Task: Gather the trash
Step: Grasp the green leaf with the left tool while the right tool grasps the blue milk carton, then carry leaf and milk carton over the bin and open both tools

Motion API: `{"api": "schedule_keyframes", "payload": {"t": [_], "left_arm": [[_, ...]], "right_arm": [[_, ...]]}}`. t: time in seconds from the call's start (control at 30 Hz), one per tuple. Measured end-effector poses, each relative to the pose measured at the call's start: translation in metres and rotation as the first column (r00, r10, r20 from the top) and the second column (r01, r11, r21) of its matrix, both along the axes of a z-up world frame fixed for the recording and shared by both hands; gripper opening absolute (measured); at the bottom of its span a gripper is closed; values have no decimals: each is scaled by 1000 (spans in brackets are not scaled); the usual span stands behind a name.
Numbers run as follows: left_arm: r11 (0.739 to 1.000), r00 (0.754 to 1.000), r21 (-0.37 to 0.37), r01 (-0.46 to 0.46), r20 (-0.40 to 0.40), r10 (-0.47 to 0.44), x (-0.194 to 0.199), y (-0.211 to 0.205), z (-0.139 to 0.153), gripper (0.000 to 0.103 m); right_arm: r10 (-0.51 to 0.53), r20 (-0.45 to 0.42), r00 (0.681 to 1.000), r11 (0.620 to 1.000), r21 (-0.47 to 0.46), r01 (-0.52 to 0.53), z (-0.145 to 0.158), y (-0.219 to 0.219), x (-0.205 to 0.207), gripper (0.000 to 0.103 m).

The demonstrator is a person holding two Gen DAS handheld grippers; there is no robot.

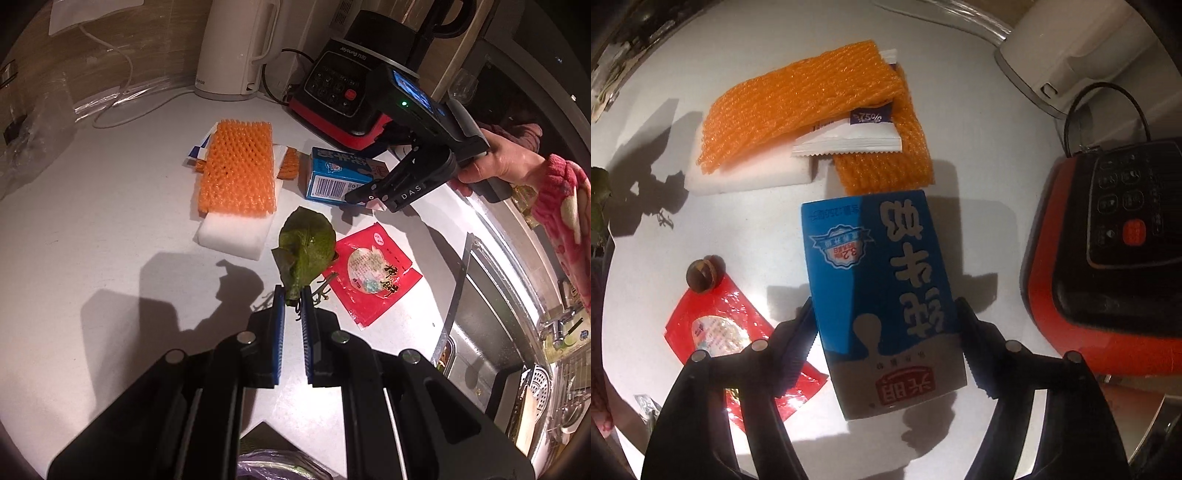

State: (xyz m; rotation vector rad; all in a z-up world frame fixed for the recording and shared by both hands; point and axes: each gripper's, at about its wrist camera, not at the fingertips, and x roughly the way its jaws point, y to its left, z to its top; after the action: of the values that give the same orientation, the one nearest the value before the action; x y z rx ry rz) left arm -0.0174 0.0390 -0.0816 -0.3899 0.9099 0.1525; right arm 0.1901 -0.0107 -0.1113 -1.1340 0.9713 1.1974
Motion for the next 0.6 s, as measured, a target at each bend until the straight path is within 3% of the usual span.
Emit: {"api": "schedule_keyframes", "payload": {"t": [0.17, 0.33, 0.47, 0.6], "left_arm": [[1000, 999, -2, 25, 21, -25, -17, -1, 9, 9], [997, 996, -6, 75, 44, -75, -48, -3, 20, 9], [988, 986, 1, 153, 61, -153, -86, -10, 27, 9], [969, 967, 21, 247, 57, -248, -134, -20, 27, 9]], "right_arm": [[-124, -44, 991, 982, 140, 129, 34, -25, -24, 71], [-271, -148, 951, 916, 265, 302, 58, -80, -72, 71], [-375, -235, 897, 838, 328, 437, 68, -121, -140, 71], [-436, -314, 843, 773, 350, 530, 69, -144, -238, 71]]}}
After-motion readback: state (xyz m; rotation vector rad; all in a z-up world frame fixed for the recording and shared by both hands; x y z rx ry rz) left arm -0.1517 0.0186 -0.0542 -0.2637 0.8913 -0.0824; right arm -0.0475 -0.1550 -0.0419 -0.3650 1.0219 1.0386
